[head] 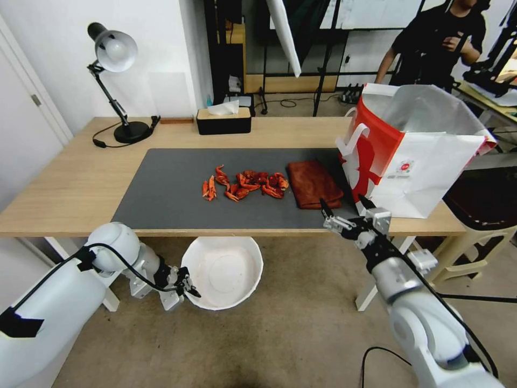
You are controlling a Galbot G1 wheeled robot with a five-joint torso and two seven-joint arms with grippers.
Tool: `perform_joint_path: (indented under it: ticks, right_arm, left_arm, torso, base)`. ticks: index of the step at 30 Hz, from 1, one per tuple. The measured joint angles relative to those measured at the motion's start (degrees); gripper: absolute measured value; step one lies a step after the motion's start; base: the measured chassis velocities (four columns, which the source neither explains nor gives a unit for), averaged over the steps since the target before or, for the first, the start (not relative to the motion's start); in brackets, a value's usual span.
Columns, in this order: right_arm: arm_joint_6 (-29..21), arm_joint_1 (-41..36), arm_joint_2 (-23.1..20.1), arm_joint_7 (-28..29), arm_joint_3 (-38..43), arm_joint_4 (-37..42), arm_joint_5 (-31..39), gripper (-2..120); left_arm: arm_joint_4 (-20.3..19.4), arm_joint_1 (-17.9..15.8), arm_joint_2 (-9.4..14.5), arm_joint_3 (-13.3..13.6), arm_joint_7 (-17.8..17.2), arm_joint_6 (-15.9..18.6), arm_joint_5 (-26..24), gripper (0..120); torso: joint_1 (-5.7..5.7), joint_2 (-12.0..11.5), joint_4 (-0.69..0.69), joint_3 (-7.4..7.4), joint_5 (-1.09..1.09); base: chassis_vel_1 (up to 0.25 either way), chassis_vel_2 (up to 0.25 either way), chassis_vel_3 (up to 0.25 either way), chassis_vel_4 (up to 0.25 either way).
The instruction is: Sweep shrimp from table into container with towel, then put container into takeout bag.
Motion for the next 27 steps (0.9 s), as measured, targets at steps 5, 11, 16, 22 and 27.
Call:
perform_joint_path:
  ticks: [5,11,16,22,27]
  right_arm:
    - [-1.52,3.26,-1.94,0.64,-1.07,-2.71,1.86,100]
    - [-4.56,8.86,-3.66,1.53,-3.80,-6.86,4.69,100]
    - [-8.56,13.55,-4.00,3.81,-6.77,-8.99,5.74,100]
    - [-14.54,17.82,-3.91,8.75,-10.56,-10.71,8.30,100]
    - [-19.59,21.92,-3.25,14.81,-13.20,-13.03,12.03,100]
  left_arm:
    - [0.78,-1.10,0.01,1.53,-0.01,0.05,-0.20,0]
    - [1.87,-2.57,-0.59,3.43,0.03,0.06,-0.17,0]
    - [2.89,-3.75,-0.61,4.38,0.07,-0.04,-0.22,0]
    - [3.55,-4.22,-0.75,5.05,0.06,-0.14,-0.23,0]
    - [3.79,-4.16,-0.92,5.37,0.02,-0.27,-0.22,0]
  torso:
    - [0.00,0.00,0.00,0.00,-0.01]
    - [0.00,0.00,-0.01,0.00,-0.01]
    - [-0.01,0.00,-0.01,0.00,-0.02]
    - [-0.01,0.01,0.00,0.00,-0.02]
    - [0.00,0.01,0.00,0.00,-0.01]
  base:
    - [0.000,0.000,0.000,0.000]
    - [0.000,0.000,0.000,0.000]
    - [0.000,0.000,0.000,0.000]
    - [0.000,0.000,0.000,0.000]
    - [0.000,0.000,0.000,0.000]
